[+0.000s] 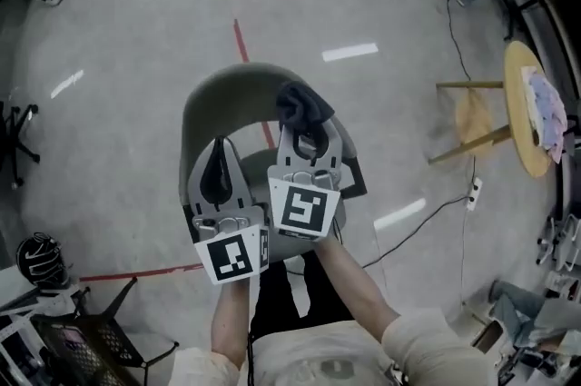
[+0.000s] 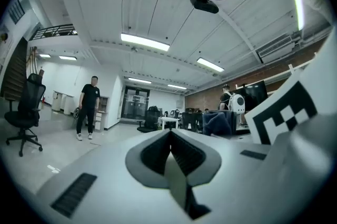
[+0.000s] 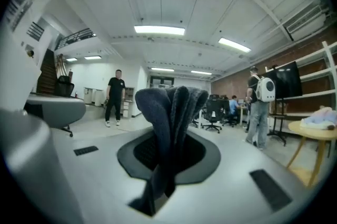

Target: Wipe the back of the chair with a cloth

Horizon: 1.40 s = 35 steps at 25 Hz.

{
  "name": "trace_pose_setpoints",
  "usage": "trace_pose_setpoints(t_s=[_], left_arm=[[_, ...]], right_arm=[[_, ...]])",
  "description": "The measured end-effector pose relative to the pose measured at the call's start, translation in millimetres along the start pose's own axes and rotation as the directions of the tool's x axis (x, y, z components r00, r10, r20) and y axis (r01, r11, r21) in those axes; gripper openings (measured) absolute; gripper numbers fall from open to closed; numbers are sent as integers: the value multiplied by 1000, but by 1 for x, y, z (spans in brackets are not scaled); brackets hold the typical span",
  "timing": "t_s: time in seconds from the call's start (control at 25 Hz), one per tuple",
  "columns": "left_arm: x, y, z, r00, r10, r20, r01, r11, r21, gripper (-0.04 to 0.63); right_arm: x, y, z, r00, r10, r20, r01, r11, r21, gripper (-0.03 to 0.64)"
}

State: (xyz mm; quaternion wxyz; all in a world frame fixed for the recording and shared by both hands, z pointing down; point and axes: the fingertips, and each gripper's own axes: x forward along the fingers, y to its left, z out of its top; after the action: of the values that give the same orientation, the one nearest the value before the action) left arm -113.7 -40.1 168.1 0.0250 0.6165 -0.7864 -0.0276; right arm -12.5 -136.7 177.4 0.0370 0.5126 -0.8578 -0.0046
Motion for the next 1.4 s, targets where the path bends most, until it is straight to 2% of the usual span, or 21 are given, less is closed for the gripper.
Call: trace_pose_setpoints(t_s=[0.12, 0.24, 0.48, 0.76, 1.08, 1.4], left_arm=[[-9, 15, 69, 997, 38, 71, -37, 999, -15, 15], [-37, 24, 122, 994, 71, 88, -69, 997, -28, 15], [-74, -1, 180, 993, 54, 102, -54, 999, -9, 14], [-109, -6, 194, 992, 54, 111, -56, 998, 16, 15], [-115, -8, 203, 990, 52, 128, -56, 998, 24, 15], [-112, -10, 210, 989, 22, 147, -26, 999, 26, 15]], right_arm=[[-12, 27, 66, 991, 128, 47, -127, 992, -20, 54], [-44, 47, 107, 969, 244, 33, -244, 970, -2, 54], [-97, 44, 166, 935, 351, 53, -351, 936, 0, 54], [-127, 47, 171, 915, 402, 32, -403, 915, 12, 54], [-141, 51, 175, 902, 429, 49, -430, 903, 9, 54], [-143, 52, 178, 905, 423, 45, -424, 906, 0, 54]])
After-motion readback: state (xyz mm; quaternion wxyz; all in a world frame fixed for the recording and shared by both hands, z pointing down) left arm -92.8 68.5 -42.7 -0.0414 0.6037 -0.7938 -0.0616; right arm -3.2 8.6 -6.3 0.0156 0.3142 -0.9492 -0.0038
